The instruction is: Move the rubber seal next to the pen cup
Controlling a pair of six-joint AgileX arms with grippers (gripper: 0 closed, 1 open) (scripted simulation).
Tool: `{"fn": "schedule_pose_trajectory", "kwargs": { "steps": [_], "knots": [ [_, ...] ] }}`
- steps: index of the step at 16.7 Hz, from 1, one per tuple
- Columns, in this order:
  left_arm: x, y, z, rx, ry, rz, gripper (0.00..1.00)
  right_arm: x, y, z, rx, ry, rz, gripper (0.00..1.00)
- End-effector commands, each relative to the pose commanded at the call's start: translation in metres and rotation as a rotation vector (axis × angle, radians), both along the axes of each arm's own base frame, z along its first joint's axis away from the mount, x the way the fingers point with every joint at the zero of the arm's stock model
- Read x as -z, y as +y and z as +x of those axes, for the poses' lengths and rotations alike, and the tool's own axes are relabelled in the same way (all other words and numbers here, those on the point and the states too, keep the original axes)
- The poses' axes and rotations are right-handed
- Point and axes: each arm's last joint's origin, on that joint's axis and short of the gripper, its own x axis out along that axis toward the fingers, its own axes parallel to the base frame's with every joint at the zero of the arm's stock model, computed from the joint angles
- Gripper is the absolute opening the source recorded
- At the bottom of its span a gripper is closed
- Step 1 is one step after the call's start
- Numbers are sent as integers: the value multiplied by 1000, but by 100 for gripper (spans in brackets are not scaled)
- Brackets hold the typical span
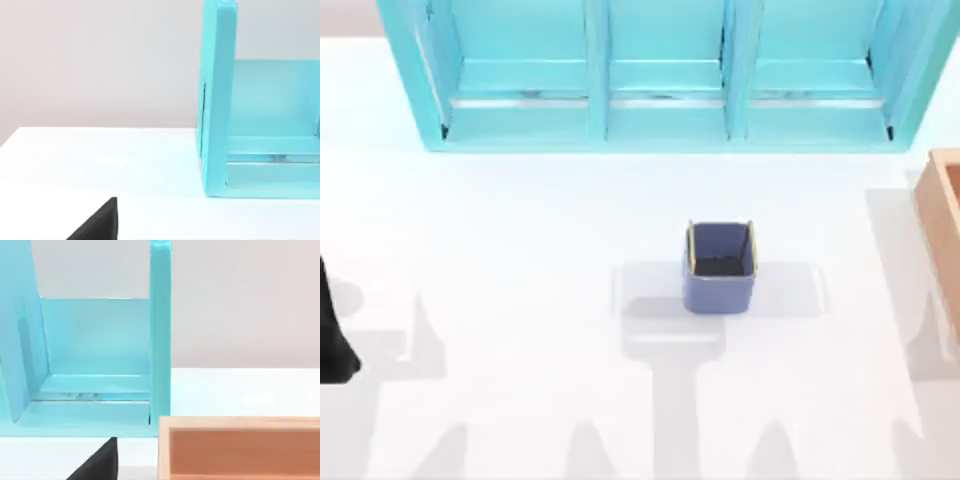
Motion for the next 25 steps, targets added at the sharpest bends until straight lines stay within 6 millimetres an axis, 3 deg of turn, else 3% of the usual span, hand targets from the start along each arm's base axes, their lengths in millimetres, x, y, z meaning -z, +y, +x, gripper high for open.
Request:
{"fn": "schedule_pose_trajectory", "kwargs": {
  "steps": [5,8,11,14,16,20,25],
  "knots": [
    [-11,1,0,-13,53,10,100,0,0,0,0,0,0,100],
    [-40,4,5,-33,176,31,100,0,0,0,0,0,0,100],
    [-78,9,23,-50,376,53,100,0,0,0,0,0,0,100],
    [-106,17,62,-56,647,66,100,0,0,0,0,0,0,100],
    [-116,25,95,-53,843,67,100,0,0,0,0,0,0,100],
    [-116,44,160,-34,1185,56,100,0,0,0,0,0,0,100],
    [-101,69,224,-2,1460,31,100,0,0,0,0,0,0,100]
  ]
}}
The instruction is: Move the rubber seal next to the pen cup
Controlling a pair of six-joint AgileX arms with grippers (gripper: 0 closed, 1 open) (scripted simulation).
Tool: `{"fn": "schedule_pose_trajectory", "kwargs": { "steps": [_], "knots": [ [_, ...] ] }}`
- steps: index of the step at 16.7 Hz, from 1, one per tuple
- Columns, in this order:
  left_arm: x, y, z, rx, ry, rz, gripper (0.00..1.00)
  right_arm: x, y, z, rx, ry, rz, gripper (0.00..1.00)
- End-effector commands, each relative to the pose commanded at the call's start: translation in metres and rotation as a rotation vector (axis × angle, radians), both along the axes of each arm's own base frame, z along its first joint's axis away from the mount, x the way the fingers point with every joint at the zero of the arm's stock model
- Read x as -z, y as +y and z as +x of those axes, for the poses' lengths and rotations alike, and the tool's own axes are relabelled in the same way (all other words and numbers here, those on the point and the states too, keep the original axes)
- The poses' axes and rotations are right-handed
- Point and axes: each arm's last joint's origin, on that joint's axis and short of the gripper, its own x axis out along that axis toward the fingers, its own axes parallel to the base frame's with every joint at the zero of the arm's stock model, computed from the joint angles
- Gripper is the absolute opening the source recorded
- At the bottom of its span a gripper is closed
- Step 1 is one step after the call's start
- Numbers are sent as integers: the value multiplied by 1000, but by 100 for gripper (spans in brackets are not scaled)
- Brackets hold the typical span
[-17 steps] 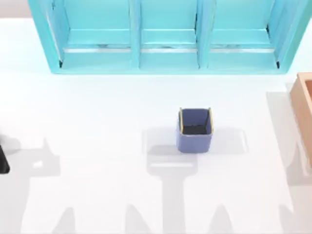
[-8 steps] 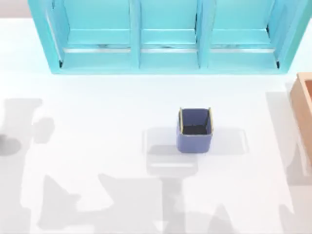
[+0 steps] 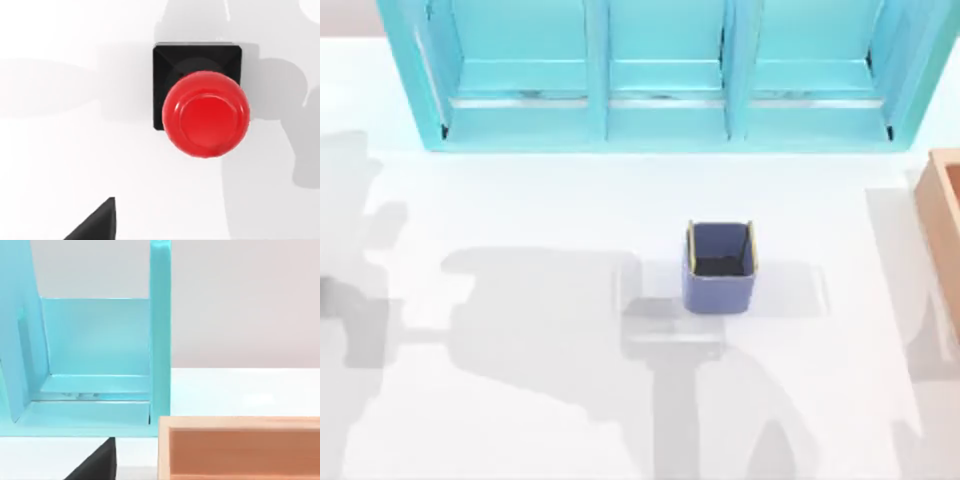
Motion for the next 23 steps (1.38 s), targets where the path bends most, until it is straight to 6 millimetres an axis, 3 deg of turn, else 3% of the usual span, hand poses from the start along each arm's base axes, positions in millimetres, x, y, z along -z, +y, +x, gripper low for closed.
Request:
{"fn": "schedule_pose_trajectory", "kwargs": {
  "steps": [5,12,20,23],
  "knots": [
    [12,13,28,2,109,-20,100,0,0,0,0,0,0,100],
    [17,12,29,3,113,-21,100,0,0,0,0,0,0,100],
    [103,14,31,2,106,-19,100,0,0,0,0,0,0,100],
    [112,14,29,2,111,-21,100,0,0,0,0,0,0,100]
  ]
}}
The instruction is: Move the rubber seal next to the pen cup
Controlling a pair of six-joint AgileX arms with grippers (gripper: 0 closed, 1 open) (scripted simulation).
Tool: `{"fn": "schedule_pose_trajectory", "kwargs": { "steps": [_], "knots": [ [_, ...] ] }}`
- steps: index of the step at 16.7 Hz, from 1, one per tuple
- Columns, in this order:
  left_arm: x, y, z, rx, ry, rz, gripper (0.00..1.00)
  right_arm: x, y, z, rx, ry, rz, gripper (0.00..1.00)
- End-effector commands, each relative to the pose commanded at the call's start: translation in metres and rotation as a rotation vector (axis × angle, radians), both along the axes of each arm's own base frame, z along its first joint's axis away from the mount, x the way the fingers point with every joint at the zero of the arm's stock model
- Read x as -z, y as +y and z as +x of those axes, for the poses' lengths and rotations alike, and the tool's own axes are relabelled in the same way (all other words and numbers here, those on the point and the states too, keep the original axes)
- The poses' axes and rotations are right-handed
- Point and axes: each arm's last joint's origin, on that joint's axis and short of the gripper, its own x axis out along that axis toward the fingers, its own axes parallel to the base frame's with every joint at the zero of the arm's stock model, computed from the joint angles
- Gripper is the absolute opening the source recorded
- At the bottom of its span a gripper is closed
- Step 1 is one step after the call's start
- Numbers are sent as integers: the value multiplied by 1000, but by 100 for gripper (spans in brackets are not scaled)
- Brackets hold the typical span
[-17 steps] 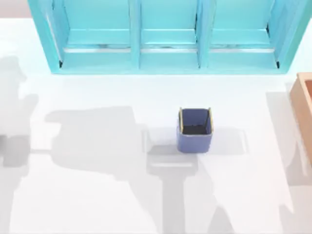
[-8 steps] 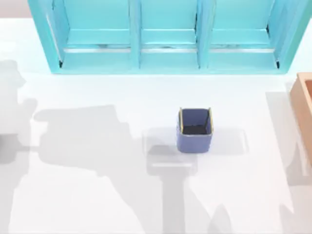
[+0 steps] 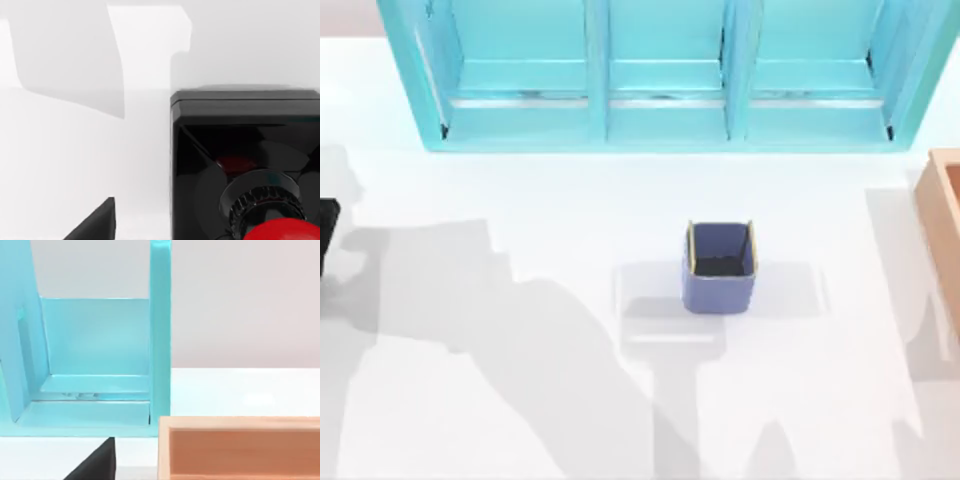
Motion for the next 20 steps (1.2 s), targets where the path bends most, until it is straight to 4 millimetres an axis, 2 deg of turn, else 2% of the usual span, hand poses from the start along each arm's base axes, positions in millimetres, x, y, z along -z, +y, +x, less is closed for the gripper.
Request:
{"fn": "schedule_pose_trajectory", "kwargs": {
  "steps": [3,16,20],
  "knots": [
    [0,0,0,0,0,0,100,0,0,0,0,0,0,100],
    [0,0,0,0,0,0,2,0,0,0,0,0,0,100],
    [0,0,0,0,0,0,0,0,0,0,0,0,0,100]
  ]
}}
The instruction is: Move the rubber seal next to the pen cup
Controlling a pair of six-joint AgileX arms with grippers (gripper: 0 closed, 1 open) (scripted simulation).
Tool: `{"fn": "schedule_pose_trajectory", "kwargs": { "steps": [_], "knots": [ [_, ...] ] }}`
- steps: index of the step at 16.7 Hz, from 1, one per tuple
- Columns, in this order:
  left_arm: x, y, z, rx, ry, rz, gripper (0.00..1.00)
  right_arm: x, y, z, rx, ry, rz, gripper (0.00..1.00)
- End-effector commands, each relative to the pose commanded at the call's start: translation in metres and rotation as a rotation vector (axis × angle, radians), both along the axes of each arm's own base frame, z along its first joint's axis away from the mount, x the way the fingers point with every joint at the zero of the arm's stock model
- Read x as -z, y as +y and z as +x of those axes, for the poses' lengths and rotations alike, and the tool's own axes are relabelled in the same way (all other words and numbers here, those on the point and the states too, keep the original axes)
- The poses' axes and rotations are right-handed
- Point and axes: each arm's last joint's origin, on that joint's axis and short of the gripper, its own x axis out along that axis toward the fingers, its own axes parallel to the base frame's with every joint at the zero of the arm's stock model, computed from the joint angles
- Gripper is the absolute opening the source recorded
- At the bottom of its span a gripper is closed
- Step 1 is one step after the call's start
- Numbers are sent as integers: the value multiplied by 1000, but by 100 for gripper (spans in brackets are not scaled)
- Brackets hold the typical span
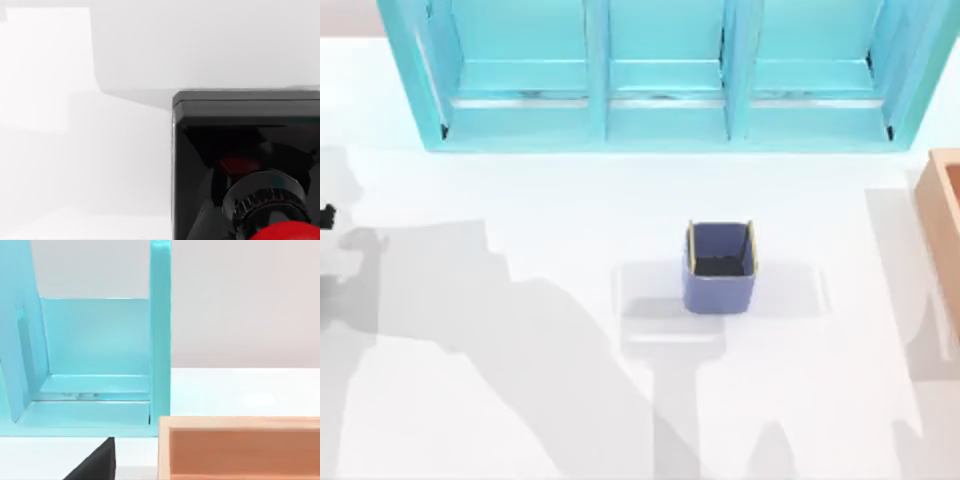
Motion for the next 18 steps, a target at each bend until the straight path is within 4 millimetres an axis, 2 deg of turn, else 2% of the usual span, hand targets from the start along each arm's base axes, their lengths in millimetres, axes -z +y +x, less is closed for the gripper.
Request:
{"fn": "schedule_pose_trajectory", "kwargs": {
  "steps": [6,8,12,16,18],
  "knots": [
    [-1,-1,1,3,-1,0,0,0,0,0,0,0,0,100],
    [-11,-12,6,3,-5,1,0,0,0,0,0,0,0,100],
    [-58,-62,17,7,7,0,0,0,0,0,0,0,0,100],
    [-115,-119,7,5,22,2,0,0,0,0,0,0,0,100],
    [-135,-136,0,3,5,1,0,0,0,0,0,0,0,100]
  ]
}}
